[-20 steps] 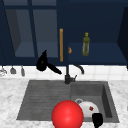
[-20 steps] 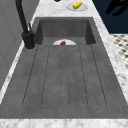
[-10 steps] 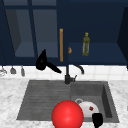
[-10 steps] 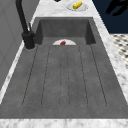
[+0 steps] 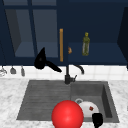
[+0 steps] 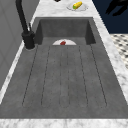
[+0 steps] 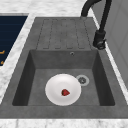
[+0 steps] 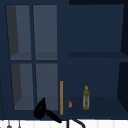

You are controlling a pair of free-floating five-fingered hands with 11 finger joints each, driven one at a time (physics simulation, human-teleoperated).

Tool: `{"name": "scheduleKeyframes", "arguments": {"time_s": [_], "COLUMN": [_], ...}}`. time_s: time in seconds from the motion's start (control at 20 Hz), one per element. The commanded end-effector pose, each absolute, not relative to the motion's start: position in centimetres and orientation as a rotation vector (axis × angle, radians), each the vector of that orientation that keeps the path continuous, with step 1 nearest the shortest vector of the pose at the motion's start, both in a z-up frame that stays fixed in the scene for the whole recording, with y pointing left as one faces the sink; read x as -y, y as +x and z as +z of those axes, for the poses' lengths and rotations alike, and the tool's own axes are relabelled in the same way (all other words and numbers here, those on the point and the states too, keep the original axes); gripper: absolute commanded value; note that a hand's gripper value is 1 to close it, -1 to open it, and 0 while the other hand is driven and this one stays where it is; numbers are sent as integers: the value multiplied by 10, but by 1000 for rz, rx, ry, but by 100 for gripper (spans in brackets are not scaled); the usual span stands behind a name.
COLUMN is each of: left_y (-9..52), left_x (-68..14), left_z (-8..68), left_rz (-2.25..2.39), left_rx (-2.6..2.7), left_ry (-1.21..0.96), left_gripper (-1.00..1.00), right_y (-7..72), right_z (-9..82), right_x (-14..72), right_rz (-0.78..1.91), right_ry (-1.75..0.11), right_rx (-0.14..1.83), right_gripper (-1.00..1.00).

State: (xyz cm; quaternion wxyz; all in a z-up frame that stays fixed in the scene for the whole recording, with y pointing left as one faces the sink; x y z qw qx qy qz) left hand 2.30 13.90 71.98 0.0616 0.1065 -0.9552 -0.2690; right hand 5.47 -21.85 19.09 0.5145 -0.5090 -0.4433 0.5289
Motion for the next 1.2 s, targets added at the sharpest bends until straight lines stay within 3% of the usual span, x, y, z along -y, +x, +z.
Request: {"name": "scheduleKeyframes", "arguments": {"time_s": [0.0,1.15], "left_y": [10,-19], "left_x": [-139,-93], "left_z": [733,756], "left_rz": [-686,-793], "left_rx": [2878,2878], "left_ry": [401,378], "left_gripper": [-100,-100], "right_y": [55,55], "right_z": [191,191], "right_x": [218,218], "right_rz": [1271,1271], "right_ry": [-1223,-1223], "right_rx": [1065,1065], "right_gripper": [0,0]}}
